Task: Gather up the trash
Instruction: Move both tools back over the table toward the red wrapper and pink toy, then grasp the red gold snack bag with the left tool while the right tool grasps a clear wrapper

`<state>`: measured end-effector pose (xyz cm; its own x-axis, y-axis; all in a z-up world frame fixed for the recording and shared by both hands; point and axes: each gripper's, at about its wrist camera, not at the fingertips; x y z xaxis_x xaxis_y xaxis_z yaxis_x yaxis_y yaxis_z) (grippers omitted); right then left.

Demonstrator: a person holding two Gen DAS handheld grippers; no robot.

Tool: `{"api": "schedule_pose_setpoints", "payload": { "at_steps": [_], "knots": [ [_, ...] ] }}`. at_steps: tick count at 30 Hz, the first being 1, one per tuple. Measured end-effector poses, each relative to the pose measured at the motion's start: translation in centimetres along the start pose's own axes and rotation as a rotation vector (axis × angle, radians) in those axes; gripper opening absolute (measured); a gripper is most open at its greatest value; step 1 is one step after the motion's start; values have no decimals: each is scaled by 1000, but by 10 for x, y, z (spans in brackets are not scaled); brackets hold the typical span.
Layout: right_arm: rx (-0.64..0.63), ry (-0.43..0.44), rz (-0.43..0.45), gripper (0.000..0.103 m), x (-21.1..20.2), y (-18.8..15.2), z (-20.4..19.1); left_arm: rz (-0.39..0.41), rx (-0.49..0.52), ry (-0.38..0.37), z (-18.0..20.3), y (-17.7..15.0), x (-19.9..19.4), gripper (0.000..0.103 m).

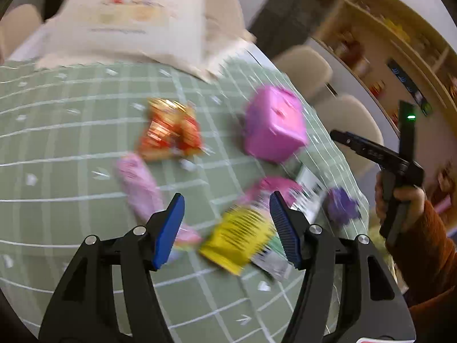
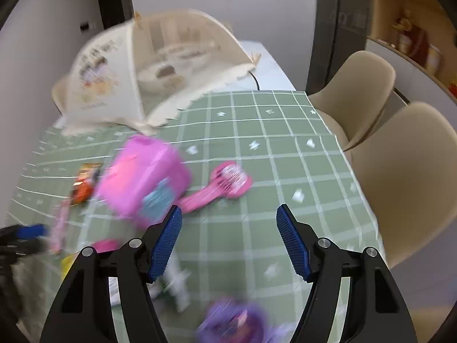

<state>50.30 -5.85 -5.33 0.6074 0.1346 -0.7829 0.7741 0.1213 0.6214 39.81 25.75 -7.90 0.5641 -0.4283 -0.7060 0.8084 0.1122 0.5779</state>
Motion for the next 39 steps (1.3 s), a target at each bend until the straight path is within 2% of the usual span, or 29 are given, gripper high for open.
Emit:
{"api": "schedule_pose_setpoints", "payload": {
  "at_steps": [2, 5, 9, 12, 15, 21, 26, 28, 33, 35, 37, 38, 39],
  "knots": [
    [-84, -3, -6, 65, 18, 14, 11, 43, -7, 33, -12, 6, -11, 58],
    [-240, -38, 19, 65, 35, 14, 27, 93, -9, 85, -30, 13, -21, 58],
    [-276, 86, -21, 65, 56, -4, 45, 84, -68, 134, -59, 15, -15, 58],
    [-326, 147, -30, 65, 66, -17, 36, 58, -104, 156, -70, 16, -5, 58],
    [-372, 188, -23, 65, 77, -15, 16, 40, -122, 147, -72, 17, 4, 58],
    [-432, 214, 10, 65, 95, 4, -9, 16, -113, 146, -67, 21, 17, 58],
    [-487, 234, -7, 65, 97, 14, -21, 9, -112, 150, -65, 22, 19, 58],
    [-465, 267, -15, 65, 88, 18, -16, 13, -120, 153, -68, 23, 19, 58],
    [-199, 330, 59, 66, 59, 32, 17, 23, -134, 152, -75, 26, 25, 58],
    [-133, 299, 33, 65, 66, 39, 19, 21, -132, 150, -74, 30, 32, 58],
    [-95, 273, 26, 60, 74, 45, 20, 29, -120, 138, -69, 37, 39, 58],
    [-75, 261, 24, 53, 79, 48, 20, 37, -105, 136, -65, 43, 44, 58],
    [-58, 251, 24, 53, 81, 50, 21, 42, -93, 140, -62, 48, 48, 58]
  ]
}}
Point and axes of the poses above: each gripper's, at about its wrist camera, not at the fingertips, and x roughly the way its jaws point, z to its right, y to its top, and after that the axes turned 2 degrees about z, right-handed
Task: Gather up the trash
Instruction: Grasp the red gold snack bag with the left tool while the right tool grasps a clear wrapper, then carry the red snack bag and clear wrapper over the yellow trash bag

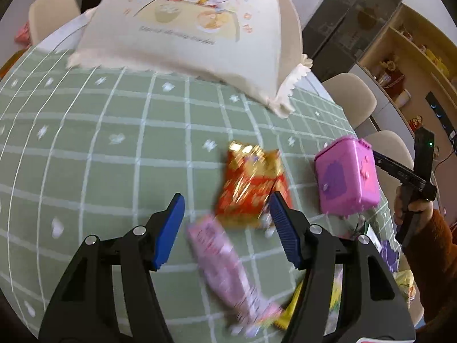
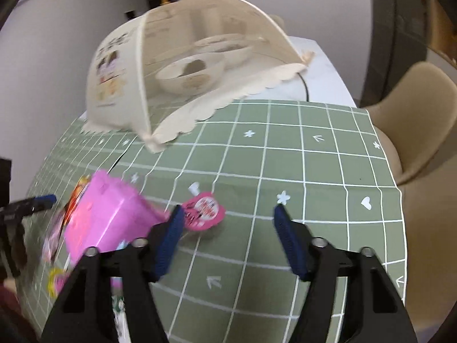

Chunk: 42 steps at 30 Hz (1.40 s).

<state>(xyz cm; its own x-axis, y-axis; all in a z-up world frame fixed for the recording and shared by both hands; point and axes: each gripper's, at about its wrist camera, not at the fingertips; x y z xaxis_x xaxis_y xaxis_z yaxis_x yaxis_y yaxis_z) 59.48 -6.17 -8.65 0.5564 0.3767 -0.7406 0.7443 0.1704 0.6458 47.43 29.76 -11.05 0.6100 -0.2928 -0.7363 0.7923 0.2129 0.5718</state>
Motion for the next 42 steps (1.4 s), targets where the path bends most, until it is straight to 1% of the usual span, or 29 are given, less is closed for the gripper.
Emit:
{"api": "schedule_pose_setpoints", "payload": {
  "at_steps": [2, 3, 4, 6, 9, 10, 11, 12, 13, 14, 15, 16, 17, 18, 19, 20, 21, 26, 31, 35, 42],
  "knots": [
    [25, -9, 4, 52, 1, 3, 0, 5, 11, 18, 8, 10, 11, 58],
    [36, 1, 2, 52, 1, 4, -1, 0, 12, 13, 12, 13, 16, 58],
    [45, 12, -3, 52, 1, 4, -1, -12, 23, 18, 17, 16, 22, 58],
    [73, 37, -25, 52, 4, 4, -4, -39, 55, 56, 26, 17, 37, 58],
    [100, 25, -75, 52, 18, 1, -9, -87, 43, 50, 28, 12, 49, 57],
    [108, 24, -87, 52, 23, -1, -10, -76, 45, 53, 29, 10, 47, 53],
    [114, 29, -96, 52, 27, -2, -10, -81, 47, 45, 29, 9, 47, 44],
    [121, 31, -109, 50, 32, -4, -10, -98, 51, 37, 30, 7, 47, 35],
    [129, 32, -132, 47, 38, -6, -10, -112, 56, 45, 29, 5, 46, 21],
    [133, 35, -147, 37, 42, -8, -11, -118, 59, 47, 28, 2, 44, 20],
    [141, 52, -148, 34, 42, -9, -11, -120, 58, 44, 28, 0, 41, 20],
    [144, 47, -145, 31, 40, -9, -12, -122, 57, 44, 28, -2, 38, 20],
    [138, 33, -136, 25, 35, -9, -15, -119, 56, 44, 27, -4, 33, 20],
    [133, 27, -130, 22, 31, -9, -17, -111, 54, 46, 28, -6, 26, 20],
    [126, 21, -122, 20, 25, -9, -20, -105, 51, 46, 28, -8, 22, 20],
    [113, 11, -113, 16, 16, -9, -23, -99, 44, 45, 29, -9, 17, 19],
    [104, 4, -103, 15, 8, -9, -26, -90, 39, 42, 31, -11, 10, 19],
    [75, 5, -40, 15, -43, -14, -37, -46, 50, 30, 47, -16, -17, 19],
    [68, 4, 10, 15, -96, -27, -44, 0, 47, 10, 67, -27, -51, 19],
    [45, 14, 48, 15, -141, -45, -56, 17, 45, -13, 86, -42, -75, 19],
    [-12, -13, 91, 14, -204, -86, -74, 43, 101, -39, 138, -70, -110, 19]
  ]
}}
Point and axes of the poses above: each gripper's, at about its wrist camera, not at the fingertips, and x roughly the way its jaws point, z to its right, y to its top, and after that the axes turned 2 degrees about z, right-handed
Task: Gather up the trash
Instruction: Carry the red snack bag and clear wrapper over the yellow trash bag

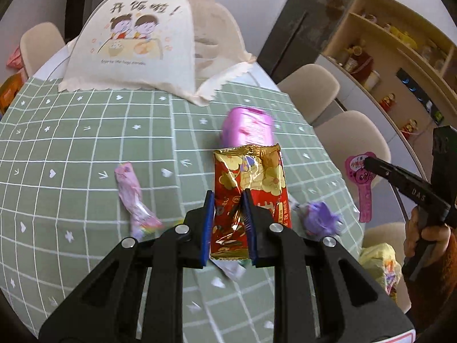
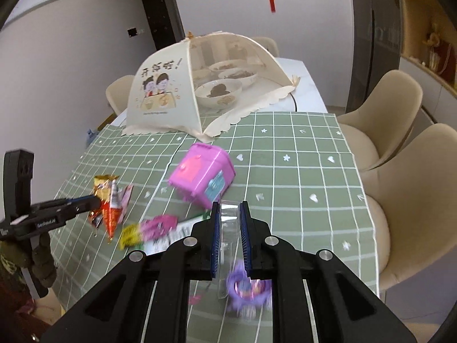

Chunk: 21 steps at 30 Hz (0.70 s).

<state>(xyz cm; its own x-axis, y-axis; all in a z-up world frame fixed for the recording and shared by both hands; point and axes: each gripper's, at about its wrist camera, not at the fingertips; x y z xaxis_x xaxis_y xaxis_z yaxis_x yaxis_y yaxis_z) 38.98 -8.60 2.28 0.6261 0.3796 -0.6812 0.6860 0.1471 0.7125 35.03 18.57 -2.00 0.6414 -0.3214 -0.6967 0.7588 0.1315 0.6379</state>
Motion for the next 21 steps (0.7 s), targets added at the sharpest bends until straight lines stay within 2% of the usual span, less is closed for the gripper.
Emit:
{"api": "schedule_pose_setpoints", "payload": {
  "at_steps": [9, 21],
  "knots": [
    [3, -44, 67, 15, -92, -56, 9, 28, 108, -54, 88, -30, -36, 19],
    [72, -187, 135, 14, -202, -135, 60, -31, 253, -212, 214, -82, -35, 19]
  ]
}}
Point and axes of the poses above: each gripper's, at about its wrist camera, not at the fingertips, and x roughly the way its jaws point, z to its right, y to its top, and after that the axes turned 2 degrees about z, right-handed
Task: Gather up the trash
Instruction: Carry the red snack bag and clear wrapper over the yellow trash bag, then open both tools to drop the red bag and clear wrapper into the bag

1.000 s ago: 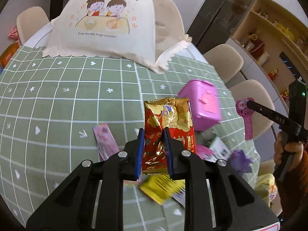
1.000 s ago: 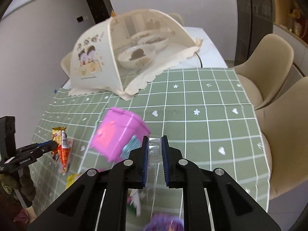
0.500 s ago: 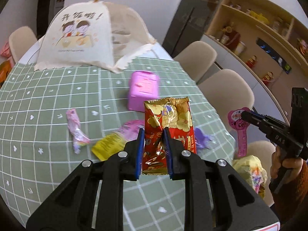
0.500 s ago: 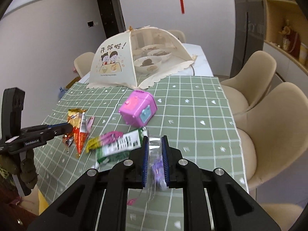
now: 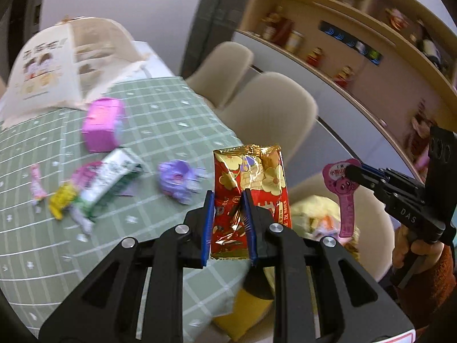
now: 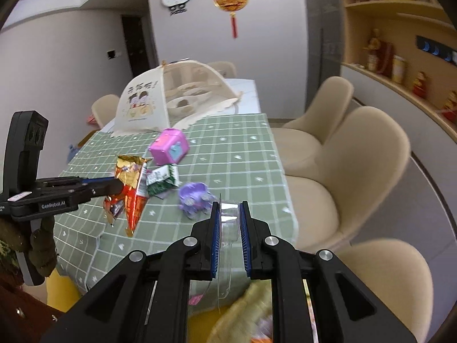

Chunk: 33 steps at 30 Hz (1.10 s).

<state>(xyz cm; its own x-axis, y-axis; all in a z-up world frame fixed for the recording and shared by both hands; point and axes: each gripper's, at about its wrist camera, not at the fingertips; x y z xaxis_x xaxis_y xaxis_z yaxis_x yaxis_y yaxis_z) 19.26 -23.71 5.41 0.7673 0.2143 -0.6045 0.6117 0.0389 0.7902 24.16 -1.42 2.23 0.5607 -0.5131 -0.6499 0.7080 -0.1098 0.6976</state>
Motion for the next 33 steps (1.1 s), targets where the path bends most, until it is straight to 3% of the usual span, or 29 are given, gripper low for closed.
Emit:
{"api": "schedule_pose_setpoints", "payload": {
  "at_steps": [12, 18, 23, 33],
  "knots": [
    [121, -158, 37, 14, -74, -54, 75, -162, 130, -212, 115, -28, 68, 19],
    [173, -186, 41, 14, -89, -75, 97, -257, 164, -264, 153, -51, 112, 20],
    [196, -156, 34, 14, -82, -87, 98, -321, 98, -268, 152, -54, 136, 35],
    [266, -19, -65, 15, 5, -121, 87, -282, 72, -187, 106, -50, 108, 40]
  ]
}}
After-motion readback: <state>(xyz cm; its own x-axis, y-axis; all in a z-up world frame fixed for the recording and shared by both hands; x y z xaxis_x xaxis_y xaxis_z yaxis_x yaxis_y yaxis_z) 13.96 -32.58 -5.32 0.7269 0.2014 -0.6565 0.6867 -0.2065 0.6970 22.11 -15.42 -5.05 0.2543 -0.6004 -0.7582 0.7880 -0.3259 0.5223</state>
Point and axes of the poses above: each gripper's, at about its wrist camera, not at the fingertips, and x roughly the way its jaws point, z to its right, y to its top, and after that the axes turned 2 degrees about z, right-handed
